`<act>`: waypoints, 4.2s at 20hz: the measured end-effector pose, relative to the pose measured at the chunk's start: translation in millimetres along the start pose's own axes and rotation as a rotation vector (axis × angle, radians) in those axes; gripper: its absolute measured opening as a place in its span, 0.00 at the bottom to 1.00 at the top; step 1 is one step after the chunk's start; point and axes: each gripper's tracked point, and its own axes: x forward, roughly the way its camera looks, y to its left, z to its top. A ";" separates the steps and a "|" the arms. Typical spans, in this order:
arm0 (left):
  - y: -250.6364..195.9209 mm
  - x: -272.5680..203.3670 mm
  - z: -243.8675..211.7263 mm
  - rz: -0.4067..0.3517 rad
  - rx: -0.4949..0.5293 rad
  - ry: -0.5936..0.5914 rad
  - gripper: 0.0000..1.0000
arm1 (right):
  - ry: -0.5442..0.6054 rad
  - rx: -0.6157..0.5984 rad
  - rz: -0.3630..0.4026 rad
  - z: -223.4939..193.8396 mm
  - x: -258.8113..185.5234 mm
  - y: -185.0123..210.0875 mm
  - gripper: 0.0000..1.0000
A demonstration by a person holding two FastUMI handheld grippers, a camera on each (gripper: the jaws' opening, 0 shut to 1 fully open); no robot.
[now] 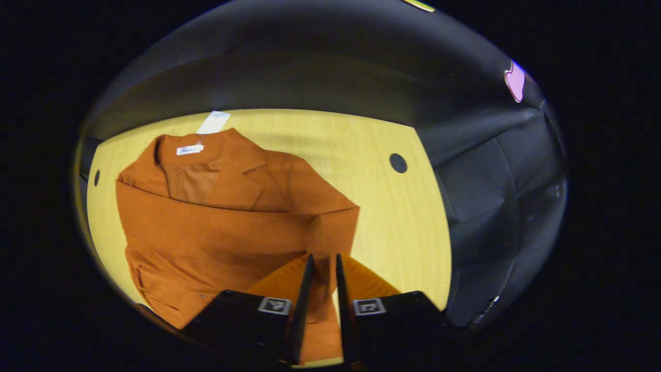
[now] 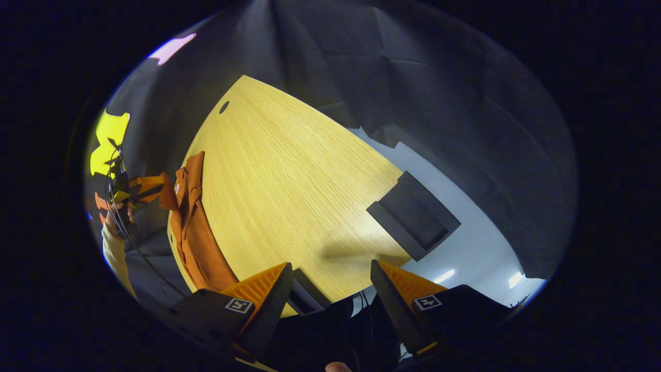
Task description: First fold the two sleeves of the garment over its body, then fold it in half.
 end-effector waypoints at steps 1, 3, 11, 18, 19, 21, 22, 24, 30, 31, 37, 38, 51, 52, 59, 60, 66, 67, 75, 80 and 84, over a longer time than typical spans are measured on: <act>-8.6 -2.1 -3.4 -0.040 -0.013 0.000 0.49 | -0.006 -0.003 0.010 2.3 -1.9 3.8 0.92; -5.1 -5.0 -6.6 -0.025 -0.011 -0.024 0.53 | -0.011 -0.020 0.015 5.8 -3.4 12.2 0.96; 56.9 -71.6 -50.2 -0.037 -0.058 -0.145 0.87 | 0.035 -0.015 0.091 0.9 4.8 72.7 0.96; 214.4 -149.4 -153.7 0.154 -0.114 -0.166 0.99 | 0.102 -0.195 0.078 -30.6 28.3 133.2 0.96; 232.2 -160.1 -165.9 0.164 -0.141 -0.171 0.99 | 0.115 -0.221 0.069 -36.5 31.5 139.9 0.96; 261.5 -179.7 -191.7 0.179 -0.198 -0.171 0.99 | 0.141 -0.270 0.053 -47.2 36.5 153.7 0.92; 275.6 -188.9 -205.5 0.196 -0.215 -0.167 0.99 | 0.150 -0.292 0.049 -51.9 39.4 159.8 0.96; 301.8 -206.6 -232.5 0.242 -0.232 -0.157 0.99 | 0.163 -0.332 0.037 -59.0 45.8 174.8 0.96; 357.0 -230.8 -312.3 0.243 -0.256 -0.066 0.99 | 0.204 -0.441 0.009 -75.3 66.2 201.6 0.92; 360.1 -226.5 -315.9 0.219 -0.276 -0.049 0.99 | 0.219 -0.467 0.008 -79.2 71.3 201.6 0.92; 384.5 -222.4 -339.2 0.072 -0.361 0.039 0.99 | 0.286 -0.573 0.050 -95.6 84.6 197.9 0.96; 388.3 -222.0 -346.1 0.048 -0.373 0.076 0.99 | 0.313 -0.565 0.135 -103.3 81.4 208.4 0.97; 376.5 -232.3 -325.8 -0.336 -0.302 0.173 0.91 | 0.459 -0.542 0.192 -133.6 97.2 202.0 0.91; 373.4 -231.6 -328.0 -0.343 -0.290 0.173 0.91 | 0.466 -0.544 0.192 -136.1 98.6 203.4 0.89; 387.4 -229.8 -335.0 -0.320 -0.262 0.207 0.63 | 0.504 -0.503 0.184 -147.8 111.0 218.3 0.68; 388.7 -228.3 -335.8 -0.320 -0.264 0.213 0.58 | 0.508 -0.504 0.185 -149.3 111.4 219.1 0.58; 368.5 -211.4 -355.8 -0.308 -0.246 0.301 0.19 | 0.560 -0.487 0.196 -168.8 115.6 224.7 0.58; 361.6 -209.5 -351.9 -0.310 -0.263 0.302 0.17 | 0.559 -0.483 0.186 -168.4 119.9 224.7 0.57; 363.7 -212.0 -339.7 -0.191 -0.222 0.238 0.04 | 0.509 -0.562 0.167 -167.4 124.5 228.3 0.06; 321.3 -224.2 -292.9 -0.251 -0.180 0.063 0.03 | 0.439 -0.580 0.243 -158.3 84.8 257.8 0.02; 286.2 -237.6 -252.4 -0.340 -0.104 -0.126 0.04 | 0.343 -0.603 0.350 -136.4 50.1 315.3 0.03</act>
